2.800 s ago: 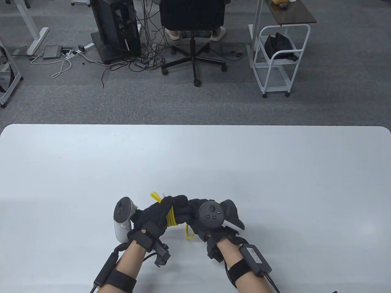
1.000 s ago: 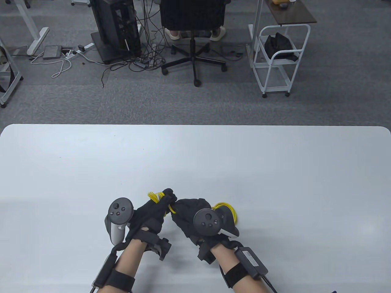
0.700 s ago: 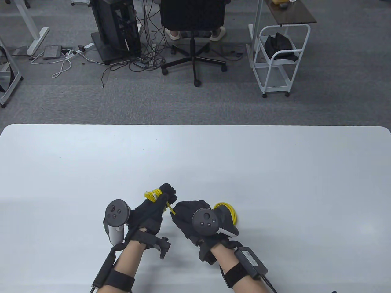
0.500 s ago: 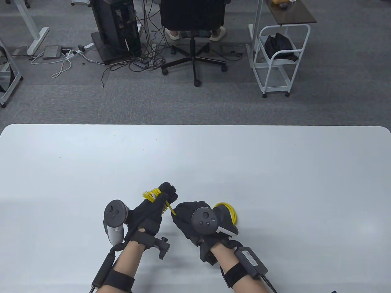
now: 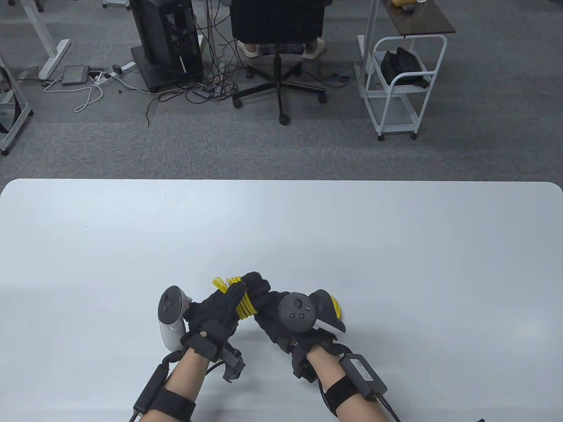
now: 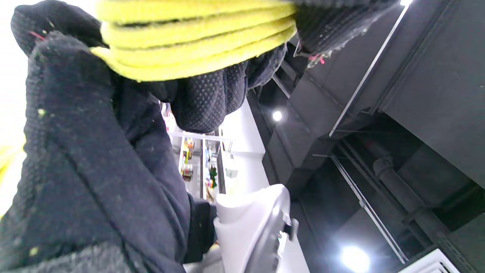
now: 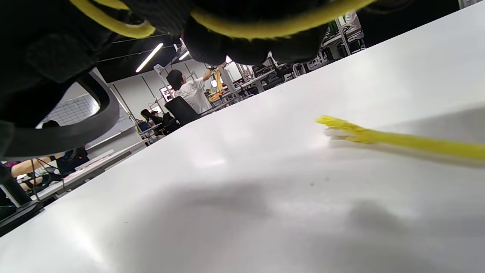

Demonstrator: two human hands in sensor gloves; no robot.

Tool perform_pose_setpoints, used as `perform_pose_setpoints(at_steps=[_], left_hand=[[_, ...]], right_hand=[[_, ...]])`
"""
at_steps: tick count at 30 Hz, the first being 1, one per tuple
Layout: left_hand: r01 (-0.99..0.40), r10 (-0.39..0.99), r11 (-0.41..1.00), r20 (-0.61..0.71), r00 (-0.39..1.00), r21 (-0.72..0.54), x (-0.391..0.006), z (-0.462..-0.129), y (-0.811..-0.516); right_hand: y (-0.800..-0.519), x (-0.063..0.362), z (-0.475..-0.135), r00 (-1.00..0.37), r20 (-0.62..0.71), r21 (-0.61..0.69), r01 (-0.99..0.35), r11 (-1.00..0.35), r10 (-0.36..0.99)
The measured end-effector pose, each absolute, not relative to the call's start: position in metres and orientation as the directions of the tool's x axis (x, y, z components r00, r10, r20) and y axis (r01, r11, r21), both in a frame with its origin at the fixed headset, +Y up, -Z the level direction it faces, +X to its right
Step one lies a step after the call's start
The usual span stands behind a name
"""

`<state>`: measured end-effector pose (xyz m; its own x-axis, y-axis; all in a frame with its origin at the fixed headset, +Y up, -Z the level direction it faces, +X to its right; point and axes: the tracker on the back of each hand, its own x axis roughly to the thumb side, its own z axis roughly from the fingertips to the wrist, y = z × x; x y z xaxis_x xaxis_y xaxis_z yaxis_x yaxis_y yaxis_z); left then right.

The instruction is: Coil the rope

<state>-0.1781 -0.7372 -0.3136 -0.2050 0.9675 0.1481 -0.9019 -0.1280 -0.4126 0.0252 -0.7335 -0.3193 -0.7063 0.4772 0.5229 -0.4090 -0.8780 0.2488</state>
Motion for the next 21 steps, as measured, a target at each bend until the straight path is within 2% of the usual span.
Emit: perform_pose_setpoints(at_steps=[5, 13, 21], left_hand=[[-0.881, 0.974, -0.097, 0.138, -0.180, -0.463, -0.174, -0.315, -0.738], [-0.800, 0.995, 0.031, 0.092, -0.030, -0.600, -0.163, -0.316, -0.743], [-0.759, 0.992, 0.128, 0.082, 0.099, -0.639, -0.159, -0.316, -0.746]], right_hand=[[-0.733, 0.034, -0.325, -0.734, 0.499, 0.219, -0.406, -0.887, 0.460], [-0.724, 0.055, -0.331, -0.773, 0.457, 0.130, -0.431, -0.893, 0.440], [-0.718, 0.058, -0.330, -0.777, 0.456, 0.095, -0.442, -0.892, 0.434]])
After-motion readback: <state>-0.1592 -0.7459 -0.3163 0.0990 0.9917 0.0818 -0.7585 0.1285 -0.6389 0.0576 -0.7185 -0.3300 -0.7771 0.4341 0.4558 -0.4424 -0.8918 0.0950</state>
